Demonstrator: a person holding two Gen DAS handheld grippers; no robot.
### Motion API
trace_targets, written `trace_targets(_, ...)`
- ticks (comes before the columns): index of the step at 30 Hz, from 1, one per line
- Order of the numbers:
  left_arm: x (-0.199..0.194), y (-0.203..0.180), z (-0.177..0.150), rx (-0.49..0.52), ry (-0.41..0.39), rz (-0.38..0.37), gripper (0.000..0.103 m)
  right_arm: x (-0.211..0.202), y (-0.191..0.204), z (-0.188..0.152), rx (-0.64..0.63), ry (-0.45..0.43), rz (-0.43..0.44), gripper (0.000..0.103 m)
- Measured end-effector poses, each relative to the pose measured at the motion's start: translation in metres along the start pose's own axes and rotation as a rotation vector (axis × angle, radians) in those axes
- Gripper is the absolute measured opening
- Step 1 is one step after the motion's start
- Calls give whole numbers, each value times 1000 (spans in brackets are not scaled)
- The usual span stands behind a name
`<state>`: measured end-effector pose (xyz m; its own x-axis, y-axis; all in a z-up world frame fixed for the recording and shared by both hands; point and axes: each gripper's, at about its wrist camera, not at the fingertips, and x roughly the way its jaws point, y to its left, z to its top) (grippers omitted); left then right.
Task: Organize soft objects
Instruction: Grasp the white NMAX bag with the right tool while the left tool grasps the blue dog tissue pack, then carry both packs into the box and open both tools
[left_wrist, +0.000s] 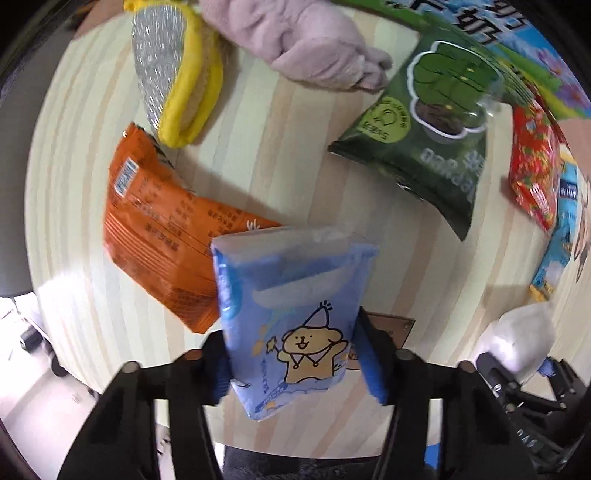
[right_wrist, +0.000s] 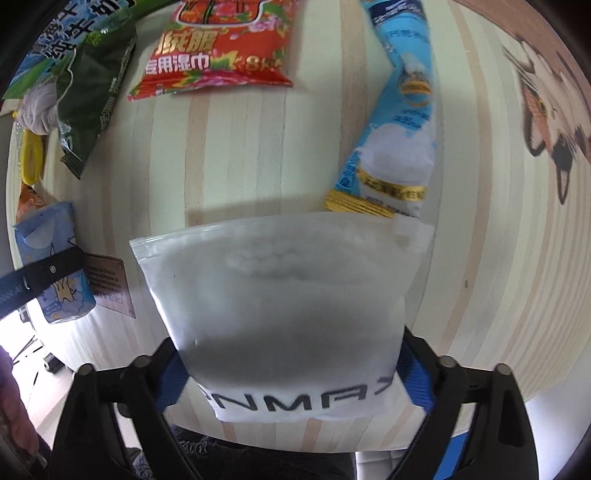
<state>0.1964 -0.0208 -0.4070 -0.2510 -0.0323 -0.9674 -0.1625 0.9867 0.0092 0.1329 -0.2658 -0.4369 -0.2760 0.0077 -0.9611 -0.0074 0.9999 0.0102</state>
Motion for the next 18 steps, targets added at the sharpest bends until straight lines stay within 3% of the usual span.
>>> trace_targets(4, -8, -2, -13, 21, -26, 31, 43, -17, -14, -2, -4, -16, 14, 79)
trace_targets(10, -23, 1, -57, 16, -61, -2, 42, -43, -21, -14, -21, -48, 91, 75)
trace_targets(14, -79, 13, -63, 23, -129, -92, 42, -84, -32, -22, -39, -94, 167, 75)
trace_targets(18, -153, 7, -38, 58, -236, -183, 42, -154, -36, -13, -50, -174, 238, 75)
